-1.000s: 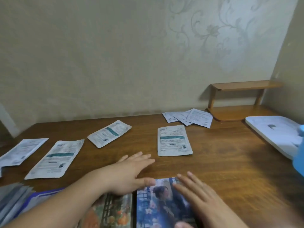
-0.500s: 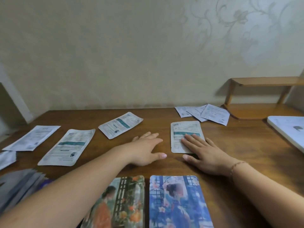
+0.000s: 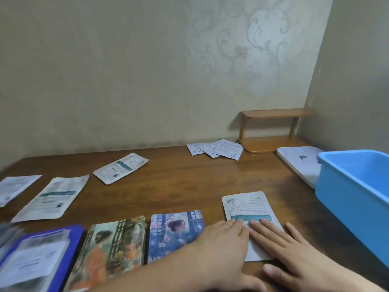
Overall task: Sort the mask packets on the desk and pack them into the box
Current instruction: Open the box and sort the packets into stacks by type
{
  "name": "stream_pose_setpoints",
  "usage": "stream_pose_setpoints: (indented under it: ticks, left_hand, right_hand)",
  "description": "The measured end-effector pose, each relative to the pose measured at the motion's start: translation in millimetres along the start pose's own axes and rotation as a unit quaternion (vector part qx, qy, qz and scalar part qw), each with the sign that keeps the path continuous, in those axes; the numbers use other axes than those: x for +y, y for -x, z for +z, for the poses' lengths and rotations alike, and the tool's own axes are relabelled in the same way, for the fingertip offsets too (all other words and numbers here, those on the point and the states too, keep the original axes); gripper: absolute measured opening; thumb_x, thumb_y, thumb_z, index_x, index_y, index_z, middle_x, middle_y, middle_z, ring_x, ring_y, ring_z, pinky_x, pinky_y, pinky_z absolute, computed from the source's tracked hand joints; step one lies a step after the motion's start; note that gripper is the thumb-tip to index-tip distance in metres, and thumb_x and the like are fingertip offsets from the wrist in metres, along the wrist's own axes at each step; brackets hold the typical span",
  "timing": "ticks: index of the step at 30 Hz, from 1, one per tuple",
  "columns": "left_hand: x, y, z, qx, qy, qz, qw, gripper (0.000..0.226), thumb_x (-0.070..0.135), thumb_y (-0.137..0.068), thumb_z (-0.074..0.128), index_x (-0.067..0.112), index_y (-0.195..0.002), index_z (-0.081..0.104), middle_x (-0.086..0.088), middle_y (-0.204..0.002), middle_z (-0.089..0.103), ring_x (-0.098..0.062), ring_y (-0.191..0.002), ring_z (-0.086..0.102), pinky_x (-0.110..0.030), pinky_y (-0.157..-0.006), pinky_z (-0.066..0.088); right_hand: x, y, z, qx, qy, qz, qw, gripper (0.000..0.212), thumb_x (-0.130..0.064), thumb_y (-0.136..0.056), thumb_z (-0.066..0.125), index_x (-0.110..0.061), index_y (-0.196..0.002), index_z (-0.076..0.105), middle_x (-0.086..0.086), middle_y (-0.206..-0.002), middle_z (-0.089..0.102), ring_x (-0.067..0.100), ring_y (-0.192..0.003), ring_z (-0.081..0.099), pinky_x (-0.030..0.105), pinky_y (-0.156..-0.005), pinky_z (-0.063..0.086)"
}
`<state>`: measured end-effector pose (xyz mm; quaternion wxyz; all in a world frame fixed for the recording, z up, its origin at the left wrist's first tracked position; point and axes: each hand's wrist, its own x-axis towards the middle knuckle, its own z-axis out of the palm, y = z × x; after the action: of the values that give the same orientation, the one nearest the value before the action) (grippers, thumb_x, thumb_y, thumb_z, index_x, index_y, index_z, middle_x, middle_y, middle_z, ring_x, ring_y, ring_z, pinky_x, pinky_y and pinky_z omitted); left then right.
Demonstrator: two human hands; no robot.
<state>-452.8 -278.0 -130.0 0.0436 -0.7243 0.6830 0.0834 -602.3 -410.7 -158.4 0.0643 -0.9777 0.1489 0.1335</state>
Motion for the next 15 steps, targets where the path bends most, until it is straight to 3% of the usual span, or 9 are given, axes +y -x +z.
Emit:
stream_pose_setpoints:
  ticks: [2, 4, 7, 9, 11, 12, 13, 15]
  left_hand:
    - [20, -5, 11, -0.005, -0.025, -0.027, 0.999, 0.101, 0.071, -0.088, 0.041, 0.006, -0.156, 0.004, -0.015, -0.164, 0.004, -0.025, -0.15, 0.007, -0.037, -0.121, 0.007]
    - [30, -9, 19, -0.001, -0.048, -0.045, 0.998, 0.102, 0.075, -0.087, 0.03, 0.003, -0.155, 0.006, -0.019, -0.163, 0.005, -0.029, -0.15, 0.009, -0.04, -0.12, 0.008]
    - [39, -7, 24, 0.007, -0.109, -0.024, 0.994, 0.069, 0.039, -0.105, 0.033, 0.0, -0.154, 0.004, -0.024, -0.161, 0.003, -0.036, -0.149, 0.007, -0.044, -0.121, 0.009]
    - [42, -5, 31, 0.025, -0.149, -0.013, 0.988, 0.053, 0.021, -0.105, 0.03, -0.003, -0.151, 0.02, -0.03, -0.156, 0.02, -0.04, -0.145, 0.024, -0.048, -0.117, 0.023]
    - [42, 2, 43, 0.051, -0.146, -0.006, 0.988, 0.039, 0.018, -0.092, 0.048, 0.004, -0.122, 0.067, -0.025, -0.12, 0.066, -0.033, -0.109, 0.067, -0.04, -0.09, 0.054]
    - [42, 8, 49, 0.052, -0.161, -0.003, 0.986, 0.03, 0.024, -0.08, 0.06, 0.012, -0.101, 0.078, -0.015, -0.098, 0.075, -0.025, -0.086, 0.074, -0.033, -0.073, 0.06]
    - [42, 10, 56, 0.083, -0.182, 0.005, 0.98, 0.024, 0.029, -0.071, 0.07, 0.017, -0.089, 0.08, -0.009, -0.087, 0.077, -0.02, -0.074, 0.074, -0.029, -0.065, 0.06]
    - [42, 10, 67, 0.112, -0.233, 0.024, 0.966, 0.027, 0.034, -0.061, 0.084, 0.021, -0.084, 0.079, -0.003, -0.082, 0.077, -0.014, -0.068, 0.073, -0.025, -0.061, 0.059]
  right_hand:
    - [0, 13, 10, 0.034, 0.029, 0.005, 0.999, 0.077, -0.084, -0.073, -0.001, -0.053, -0.139, -0.021, -0.04, -0.145, -0.026, -0.012, -0.136, -0.028, 0.03, -0.118, -0.013]
    - [2, 23, 17, 0.115, 0.07, 0.015, 0.991, 0.075, -0.08, -0.087, 0.011, -0.041, -0.152, 0.004, -0.032, -0.155, 0.003, -0.008, -0.144, 0.007, 0.029, -0.115, 0.001]
    - [5, 30, 21, 0.076, 0.072, 0.021, 0.994, 0.074, -0.079, -0.089, 0.021, -0.036, -0.147, 0.035, -0.025, -0.152, 0.03, -0.002, -0.138, 0.032, 0.032, -0.111, 0.004]
    - [9, 29, 27, 0.081, 0.096, 0.024, 0.992, 0.078, -0.082, -0.083, 0.026, -0.033, -0.14, 0.049, -0.019, -0.145, 0.046, 0.004, -0.129, 0.048, 0.035, -0.108, 0.012]
    - [19, 27, 36, 0.098, 0.136, 0.019, 0.986, 0.081, -0.08, -0.081, 0.029, -0.033, -0.147, 0.039, -0.016, -0.149, 0.042, 0.009, -0.138, 0.038, 0.037, -0.113, 0.019]
    - [22, 27, 45, 0.097, 0.158, -0.008, 0.983, 0.081, -0.077, -0.084, 0.027, -0.031, -0.151, 0.029, -0.013, -0.154, 0.035, 0.014, -0.145, 0.026, 0.038, -0.117, 0.018]
    - [19, 33, 56, 0.082, 0.164, -0.009, 0.983, 0.079, -0.074, -0.087, 0.024, -0.029, -0.152, 0.02, -0.009, -0.157, 0.026, 0.017, -0.148, 0.014, 0.04, -0.119, 0.01]
    - [16, 38, 72, 0.137, 0.244, -0.025, 0.96, 0.079, -0.071, -0.089, 0.025, -0.026, -0.153, 0.012, -0.004, -0.159, 0.018, 0.02, -0.148, 0.007, 0.044, -0.117, -0.004]
